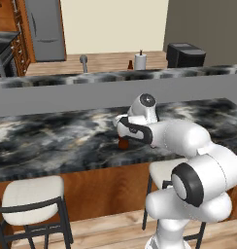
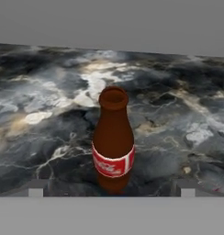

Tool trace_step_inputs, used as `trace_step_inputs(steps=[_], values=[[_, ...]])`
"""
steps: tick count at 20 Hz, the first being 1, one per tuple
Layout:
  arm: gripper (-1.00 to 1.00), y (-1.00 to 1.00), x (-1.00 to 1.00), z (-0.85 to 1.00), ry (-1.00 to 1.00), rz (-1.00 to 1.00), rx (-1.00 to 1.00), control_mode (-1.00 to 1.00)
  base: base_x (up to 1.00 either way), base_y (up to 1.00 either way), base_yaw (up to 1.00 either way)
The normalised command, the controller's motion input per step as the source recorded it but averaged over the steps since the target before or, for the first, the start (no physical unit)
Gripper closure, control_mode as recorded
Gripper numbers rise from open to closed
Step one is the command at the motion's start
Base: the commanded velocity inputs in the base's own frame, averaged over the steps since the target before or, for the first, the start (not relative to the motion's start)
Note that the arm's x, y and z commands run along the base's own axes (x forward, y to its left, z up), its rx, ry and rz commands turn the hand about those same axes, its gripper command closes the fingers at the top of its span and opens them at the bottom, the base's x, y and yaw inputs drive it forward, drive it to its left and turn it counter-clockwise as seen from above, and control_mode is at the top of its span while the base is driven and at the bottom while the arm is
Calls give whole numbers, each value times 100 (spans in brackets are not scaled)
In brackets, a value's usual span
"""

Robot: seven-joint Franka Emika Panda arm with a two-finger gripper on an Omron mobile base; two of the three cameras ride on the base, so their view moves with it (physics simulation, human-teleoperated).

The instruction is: Place the large bottle from the dining counter next to the other large bottle outside the sink, and place the small bottle from the dining counter next to the other small bottle inside the sink.

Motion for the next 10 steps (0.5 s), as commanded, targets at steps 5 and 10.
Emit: trace_step_inputs(steps=[5, 10], values=[[-100, 1, 27, -21, 0, 0, 0, -100, 0, 0, 0], [-100, 0, 30, -12, 0, 0, 0, -100, 0, 0, 0]])
